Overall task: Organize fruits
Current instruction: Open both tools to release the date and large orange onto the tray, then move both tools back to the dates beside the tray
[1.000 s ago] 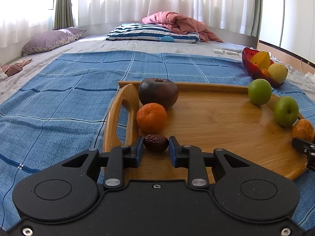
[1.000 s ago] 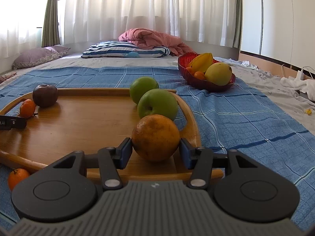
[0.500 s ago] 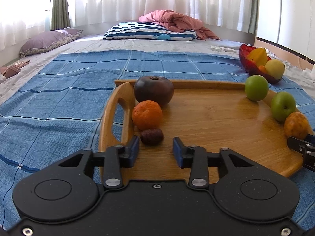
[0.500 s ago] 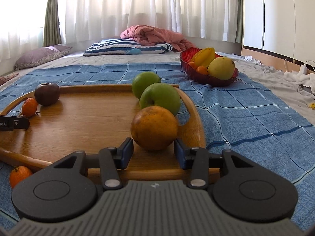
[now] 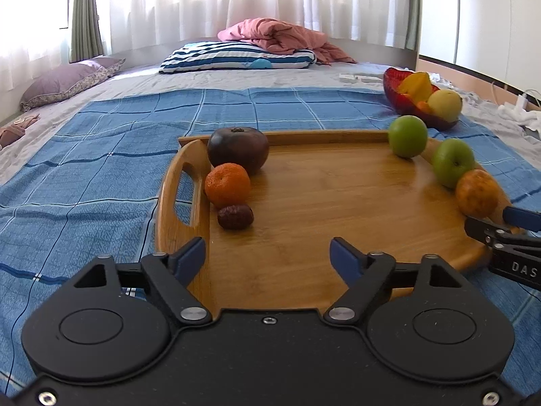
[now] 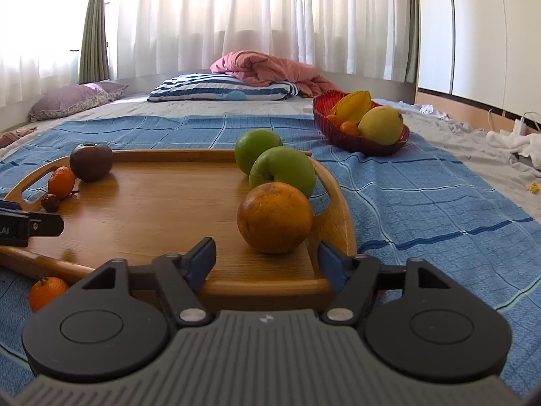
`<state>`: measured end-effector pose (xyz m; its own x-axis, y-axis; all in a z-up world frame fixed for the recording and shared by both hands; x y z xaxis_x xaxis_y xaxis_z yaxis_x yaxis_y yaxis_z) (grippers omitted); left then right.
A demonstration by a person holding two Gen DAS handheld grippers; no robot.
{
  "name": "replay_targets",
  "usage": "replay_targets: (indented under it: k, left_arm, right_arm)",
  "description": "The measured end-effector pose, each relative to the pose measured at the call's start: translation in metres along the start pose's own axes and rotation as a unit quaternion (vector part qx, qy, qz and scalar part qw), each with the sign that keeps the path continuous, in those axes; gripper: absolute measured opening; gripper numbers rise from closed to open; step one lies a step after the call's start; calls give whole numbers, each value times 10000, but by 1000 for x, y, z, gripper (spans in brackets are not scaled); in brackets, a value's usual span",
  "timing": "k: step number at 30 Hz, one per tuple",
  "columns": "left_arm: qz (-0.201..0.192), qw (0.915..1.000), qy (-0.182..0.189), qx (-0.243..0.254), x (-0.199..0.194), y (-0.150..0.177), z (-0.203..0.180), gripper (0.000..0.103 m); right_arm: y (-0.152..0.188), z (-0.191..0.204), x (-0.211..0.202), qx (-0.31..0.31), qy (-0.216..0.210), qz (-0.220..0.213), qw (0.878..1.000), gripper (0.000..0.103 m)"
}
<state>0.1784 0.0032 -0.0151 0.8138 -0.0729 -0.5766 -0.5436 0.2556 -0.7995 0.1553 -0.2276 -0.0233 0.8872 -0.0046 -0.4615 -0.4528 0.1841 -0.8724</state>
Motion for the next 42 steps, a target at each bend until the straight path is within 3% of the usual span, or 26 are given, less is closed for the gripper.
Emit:
replay_targets:
  k: [7,18,24,26,31,35,42]
  left_arm:
    - [-41,9999,141,-8,-21,7,-3,92]
    - [-132,9995,297,-40,-53,24,-7,97]
    - [-168,9990,403,48,-68,33,-14,98]
    - [-216,9989,395,143,-73,34,-17,95]
    - [-256,9991,257,208,-78,37,-18,65]
    - [-219,9995,-187,88,-76,42,-8,63]
    - [-25,9995,-217,-219,-66,52,3,60]
  right_arm:
    - [5,10,-21,-184,-56,-174,9997,87]
    - [22,30,-53,-446,-560,-177,9973,88]
    - [37,37,-51,-492,-722,105,9961,75]
    - [40,39,-49,-464,-763,178,9958,70]
    - [43,41,-48,-358,-897,257,9950,58]
    - [43,42,-47,-260,-994,317,9942,50]
    - [43,47,-45,-174,-1119,402,9928,49]
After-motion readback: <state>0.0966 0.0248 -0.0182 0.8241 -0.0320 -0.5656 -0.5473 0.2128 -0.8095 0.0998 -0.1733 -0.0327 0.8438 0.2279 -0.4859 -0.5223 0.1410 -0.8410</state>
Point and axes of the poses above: each gripper's, at about its wrist camera, not at the fingertips, and x roughly the way its jaws point, z to its left, y to its underside, the point moved 5 cm from there along x, roughly the way its jaws point, and after that the axes turned 12 degrees about x, right-handed, at the moved point
